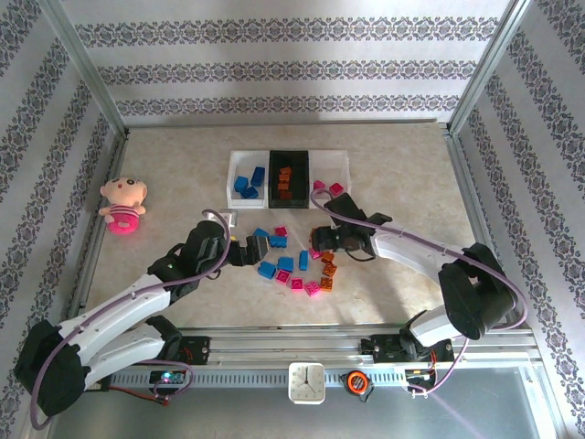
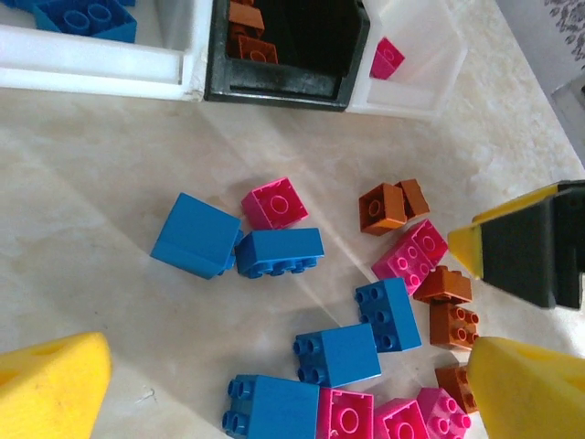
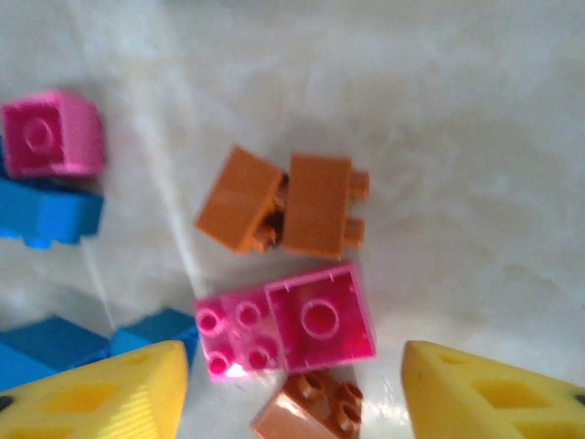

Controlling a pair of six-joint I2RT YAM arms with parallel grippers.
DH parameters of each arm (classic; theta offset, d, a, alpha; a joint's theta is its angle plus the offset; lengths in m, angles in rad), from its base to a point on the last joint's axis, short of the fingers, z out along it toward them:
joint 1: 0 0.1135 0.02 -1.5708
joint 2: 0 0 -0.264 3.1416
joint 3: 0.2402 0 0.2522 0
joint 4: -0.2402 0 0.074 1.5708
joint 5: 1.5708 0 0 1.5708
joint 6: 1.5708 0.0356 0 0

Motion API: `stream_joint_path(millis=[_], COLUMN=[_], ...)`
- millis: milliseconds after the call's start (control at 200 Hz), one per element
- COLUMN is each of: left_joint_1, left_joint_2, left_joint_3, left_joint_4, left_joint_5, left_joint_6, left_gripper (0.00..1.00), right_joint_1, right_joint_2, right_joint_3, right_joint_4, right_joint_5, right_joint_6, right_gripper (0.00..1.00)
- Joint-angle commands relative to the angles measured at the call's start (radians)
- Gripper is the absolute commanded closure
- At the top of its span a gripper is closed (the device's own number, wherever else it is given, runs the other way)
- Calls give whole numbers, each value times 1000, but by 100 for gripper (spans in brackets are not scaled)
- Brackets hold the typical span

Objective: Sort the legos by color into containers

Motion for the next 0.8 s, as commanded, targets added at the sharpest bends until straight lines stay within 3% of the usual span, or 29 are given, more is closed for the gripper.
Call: stream_joint_path(millis=[0, 115, 330, 545, 795], left_joint_1=[-12, -11, -10, -10, -11], left_joint_2=[-24, -25, -19, -20, -8], left_joint_3=[-17, -24, -25, -30, -41], left_joint_4=[-29, -49, -54, -61, -49], left_joint_5=[-36, -52, -63, -74, -82], left_joint_6=[-26, -30, -29, -28, -34], left_gripper=[0, 0, 0, 0, 1], right_joint_1=[-36, -53, -60, -101, -110], right_joint_2=[49, 111, 211, 197, 228], right_joint_3=[55, 97, 130, 89, 108], right_joint_4=[8, 3, 9, -12, 9], right_joint_5=[44, 34, 2, 65, 11], right_joint_6=[-3, -24, -32, -9, -44], right_gripper=[43, 50, 51, 59, 45])
